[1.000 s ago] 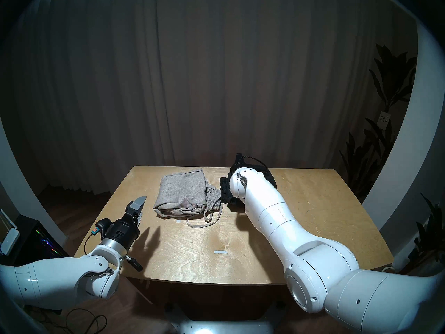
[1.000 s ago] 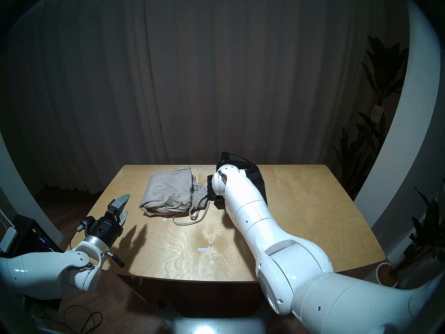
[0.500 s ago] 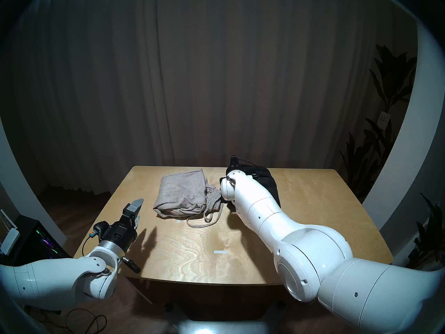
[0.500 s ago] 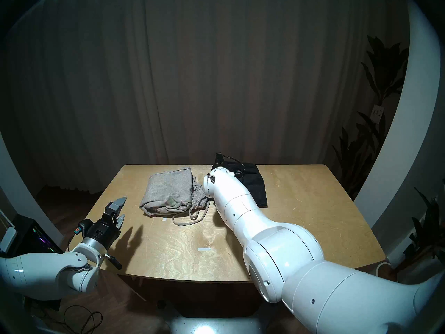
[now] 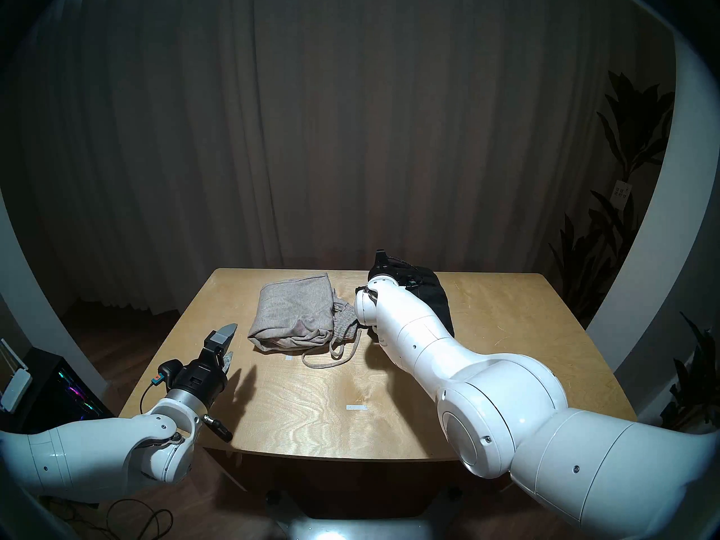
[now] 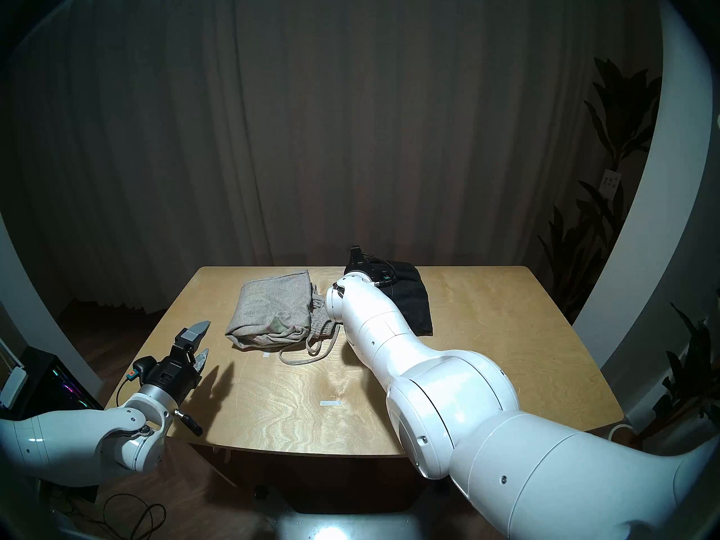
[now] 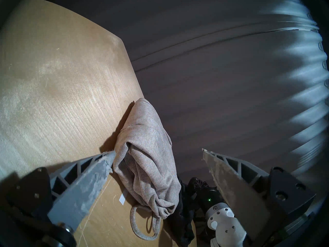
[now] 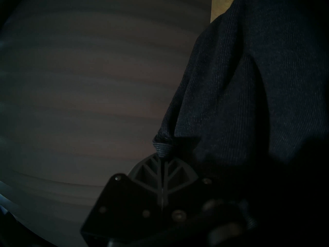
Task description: Fold pants twice and stack them
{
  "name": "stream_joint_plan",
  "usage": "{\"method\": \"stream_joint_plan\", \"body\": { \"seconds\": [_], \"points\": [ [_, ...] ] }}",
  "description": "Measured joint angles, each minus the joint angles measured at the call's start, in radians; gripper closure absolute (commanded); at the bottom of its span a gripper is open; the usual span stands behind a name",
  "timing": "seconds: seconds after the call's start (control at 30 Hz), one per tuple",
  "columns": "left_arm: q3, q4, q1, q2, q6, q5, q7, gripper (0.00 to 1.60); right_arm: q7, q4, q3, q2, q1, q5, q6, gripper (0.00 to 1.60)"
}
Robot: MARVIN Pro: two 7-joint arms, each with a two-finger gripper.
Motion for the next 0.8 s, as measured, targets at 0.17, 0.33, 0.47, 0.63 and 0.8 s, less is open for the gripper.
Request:
{"method": "stream_joint_plan", "body": {
  "seconds": [0.17,0.33,0.47,0.63,0.8],
  "points": [
    [0.0,0.012,-0.005,-0.013,0.013,0.003,0.001,0.0,0.032,0.01,0.019,-0.006,0.015,0.013,-0.015,0.0],
    [0.0,0.023,-0.01,-0.025,0.026,0.008,0.001,0.0,0.068,0.027,0.033,-0.016,0.022,0.03,-0.028,0.0],
    [0.0,0.031,-0.013,-0.032,0.035,0.012,0.001,0.0,0.1,0.043,0.047,-0.026,0.022,0.047,-0.037,0.0],
    [0.0,0.038,-0.015,-0.04,0.044,0.018,0.001,0.0,0.143,0.059,0.065,-0.038,0.023,0.068,-0.047,0.0],
    [0.0,0.04,-0.017,-0.046,0.053,0.027,-0.002,0.0,0.205,0.066,0.087,-0.056,0.02,0.093,-0.061,0.0]
  ]
}}
